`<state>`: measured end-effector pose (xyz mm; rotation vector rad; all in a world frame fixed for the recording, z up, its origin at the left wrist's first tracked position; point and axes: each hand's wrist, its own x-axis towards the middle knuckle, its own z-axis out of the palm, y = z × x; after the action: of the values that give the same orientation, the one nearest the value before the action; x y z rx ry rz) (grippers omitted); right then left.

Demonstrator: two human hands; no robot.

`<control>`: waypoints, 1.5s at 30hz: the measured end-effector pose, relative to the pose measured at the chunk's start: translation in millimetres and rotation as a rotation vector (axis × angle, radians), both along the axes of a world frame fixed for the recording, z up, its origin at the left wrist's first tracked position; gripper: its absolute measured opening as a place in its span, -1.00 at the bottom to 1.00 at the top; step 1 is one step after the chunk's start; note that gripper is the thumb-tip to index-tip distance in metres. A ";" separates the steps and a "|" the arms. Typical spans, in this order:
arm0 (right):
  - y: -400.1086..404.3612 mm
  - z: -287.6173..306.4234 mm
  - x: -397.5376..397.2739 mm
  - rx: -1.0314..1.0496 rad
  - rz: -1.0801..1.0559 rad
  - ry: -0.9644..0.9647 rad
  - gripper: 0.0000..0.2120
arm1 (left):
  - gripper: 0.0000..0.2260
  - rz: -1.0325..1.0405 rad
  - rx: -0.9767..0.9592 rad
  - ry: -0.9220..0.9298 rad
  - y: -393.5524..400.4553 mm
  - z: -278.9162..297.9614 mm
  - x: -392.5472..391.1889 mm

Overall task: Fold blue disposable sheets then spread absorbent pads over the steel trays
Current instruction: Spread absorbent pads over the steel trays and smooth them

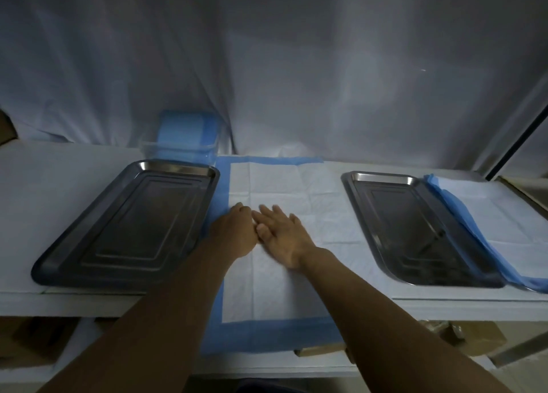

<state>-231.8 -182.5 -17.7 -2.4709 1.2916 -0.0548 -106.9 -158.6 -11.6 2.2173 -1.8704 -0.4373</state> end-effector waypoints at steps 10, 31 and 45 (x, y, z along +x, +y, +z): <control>-90.8 -10.0 -31.5 -0.161 -0.494 0.141 -0.37 | -0.39 -0.095 0.214 -0.037 -22.5 14.6 10.7; 29.7 -12.4 -62.9 -0.092 -0.197 0.189 -0.41 | -0.68 -0.052 -0.126 -0.060 55.8 3.5 -16.0; 108.4 5.3 -111.8 -0.027 -0.290 0.128 -0.53 | -0.19 -0.255 -0.011 -0.291 154.7 -12.6 -69.5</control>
<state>-343.6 -74.1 -12.4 -2.3214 1.7058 0.0145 -176.4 -3.9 -24.1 2.1360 -2.3107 -0.1466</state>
